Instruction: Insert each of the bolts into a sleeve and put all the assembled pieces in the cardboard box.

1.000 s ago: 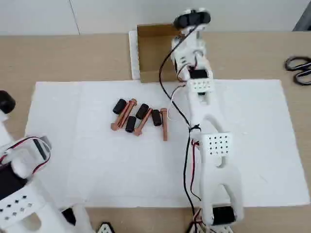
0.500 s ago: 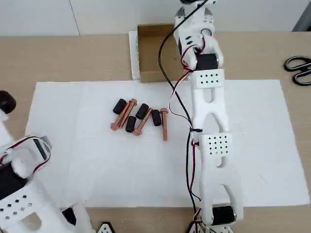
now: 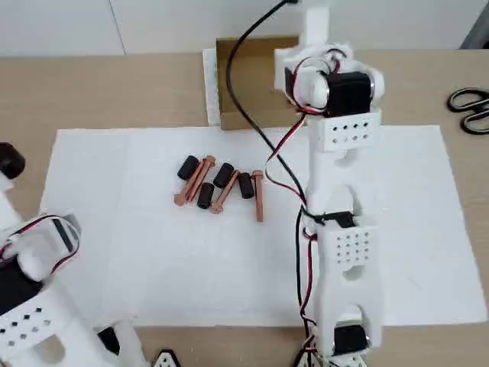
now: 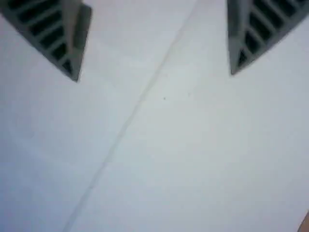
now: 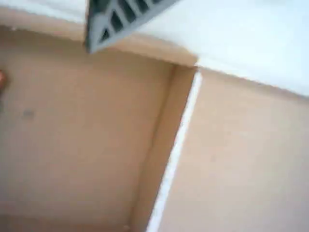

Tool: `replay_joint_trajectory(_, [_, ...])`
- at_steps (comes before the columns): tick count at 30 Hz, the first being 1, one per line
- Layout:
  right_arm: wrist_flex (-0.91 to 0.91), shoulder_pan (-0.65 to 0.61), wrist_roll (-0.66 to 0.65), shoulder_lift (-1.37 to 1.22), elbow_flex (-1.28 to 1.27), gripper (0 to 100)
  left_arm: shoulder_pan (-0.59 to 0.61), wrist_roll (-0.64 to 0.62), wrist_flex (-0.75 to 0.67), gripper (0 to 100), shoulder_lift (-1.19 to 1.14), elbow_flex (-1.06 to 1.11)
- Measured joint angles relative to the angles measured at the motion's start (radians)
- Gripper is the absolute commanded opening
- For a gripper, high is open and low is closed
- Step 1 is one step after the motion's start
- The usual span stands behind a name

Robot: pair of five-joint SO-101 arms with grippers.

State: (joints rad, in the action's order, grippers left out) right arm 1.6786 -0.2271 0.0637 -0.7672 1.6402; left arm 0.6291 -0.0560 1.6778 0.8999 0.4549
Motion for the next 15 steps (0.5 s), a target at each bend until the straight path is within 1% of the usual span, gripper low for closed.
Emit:
replay_joint_trajectory(6, [0.031,-0.054,0.0,0.009,-0.003,24.2,0.0,0.0,0.0,19,0.0,0.0])
replay_joint_trajectory(11, [0.035,-0.055,0.0,0.026,-0.098,24.1,0.0,-0.002,0.0,19,0.0,0.0])
replay_joint_trajectory(15, [0.035,-0.057,0.0,0.155,-0.204,24.1,0.0,0.0,0.0,19,0.0,0.0])
